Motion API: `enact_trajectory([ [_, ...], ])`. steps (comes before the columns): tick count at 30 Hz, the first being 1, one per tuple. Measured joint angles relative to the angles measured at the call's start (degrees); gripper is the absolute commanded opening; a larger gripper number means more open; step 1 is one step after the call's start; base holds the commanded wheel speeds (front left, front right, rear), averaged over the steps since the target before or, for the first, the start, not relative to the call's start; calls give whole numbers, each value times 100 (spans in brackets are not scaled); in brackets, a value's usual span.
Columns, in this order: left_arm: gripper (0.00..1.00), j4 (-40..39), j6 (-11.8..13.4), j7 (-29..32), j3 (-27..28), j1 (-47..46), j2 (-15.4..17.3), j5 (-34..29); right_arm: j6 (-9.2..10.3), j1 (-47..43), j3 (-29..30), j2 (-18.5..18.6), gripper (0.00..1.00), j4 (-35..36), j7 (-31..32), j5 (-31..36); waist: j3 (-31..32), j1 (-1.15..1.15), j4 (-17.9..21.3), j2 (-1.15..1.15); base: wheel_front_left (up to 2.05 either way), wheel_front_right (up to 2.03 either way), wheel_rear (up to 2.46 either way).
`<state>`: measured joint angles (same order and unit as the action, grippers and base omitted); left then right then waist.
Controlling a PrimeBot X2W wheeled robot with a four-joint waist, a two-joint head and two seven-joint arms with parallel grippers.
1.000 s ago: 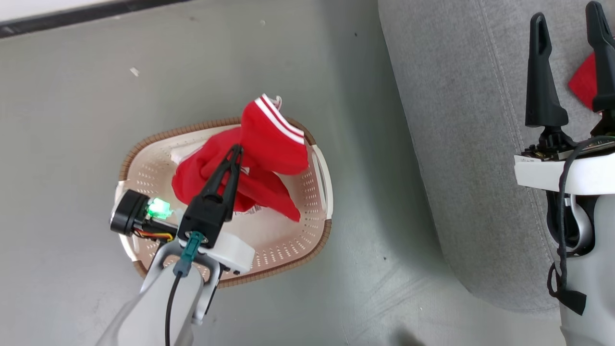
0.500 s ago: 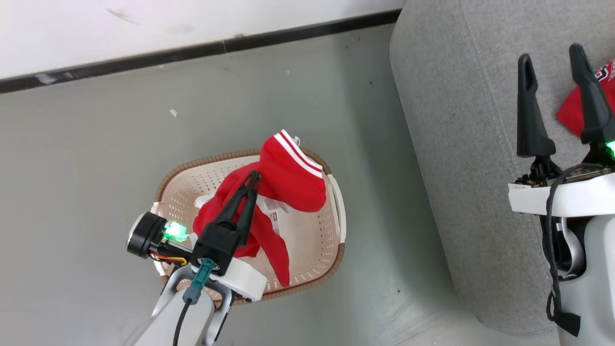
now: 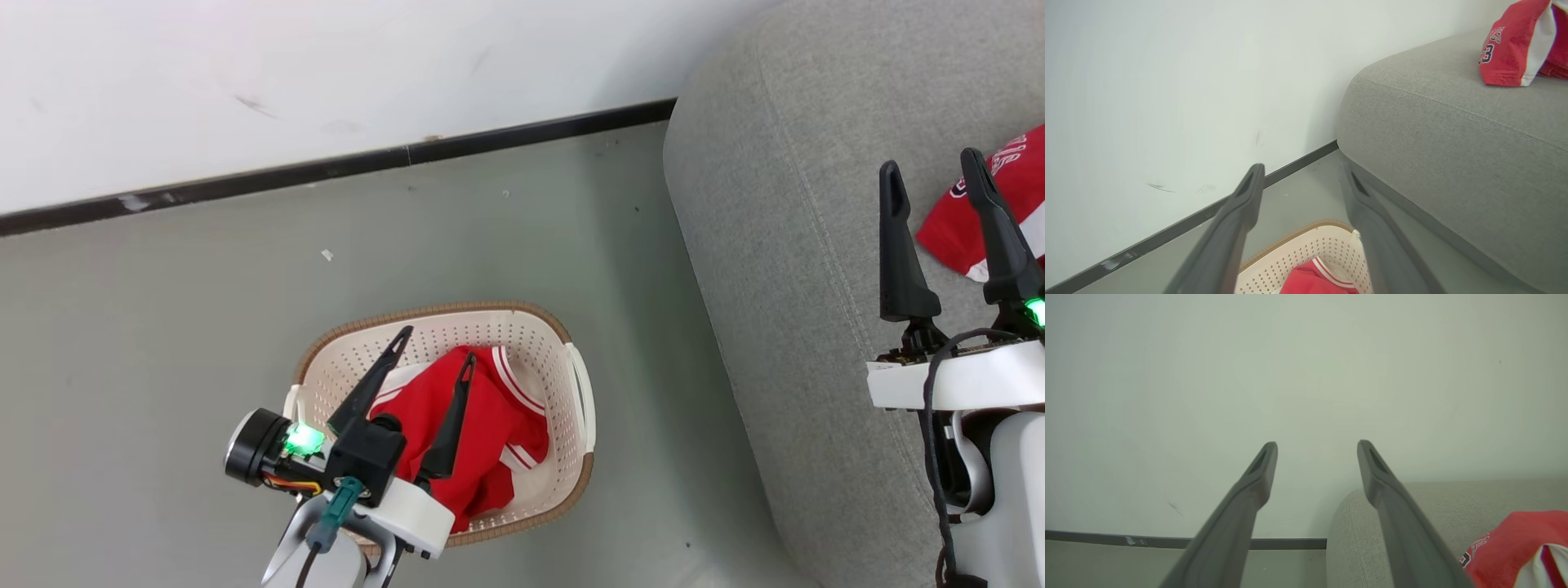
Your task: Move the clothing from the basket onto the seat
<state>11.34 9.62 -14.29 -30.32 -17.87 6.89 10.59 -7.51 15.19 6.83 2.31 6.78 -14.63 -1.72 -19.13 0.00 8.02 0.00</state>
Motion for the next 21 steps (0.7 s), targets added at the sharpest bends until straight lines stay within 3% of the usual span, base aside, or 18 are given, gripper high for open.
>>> enact_trajectory([
  [7,100,-126,85,0,305,218,35,145,0,-140,-29,1,100,-3,0,81,294,0,-43,0,0,0,0],
  [21,100,-363,493,0,1259,682,272,565,0,-505,-296,16,100,-162,0,242,858,0,-180,0,0,0,0],
])
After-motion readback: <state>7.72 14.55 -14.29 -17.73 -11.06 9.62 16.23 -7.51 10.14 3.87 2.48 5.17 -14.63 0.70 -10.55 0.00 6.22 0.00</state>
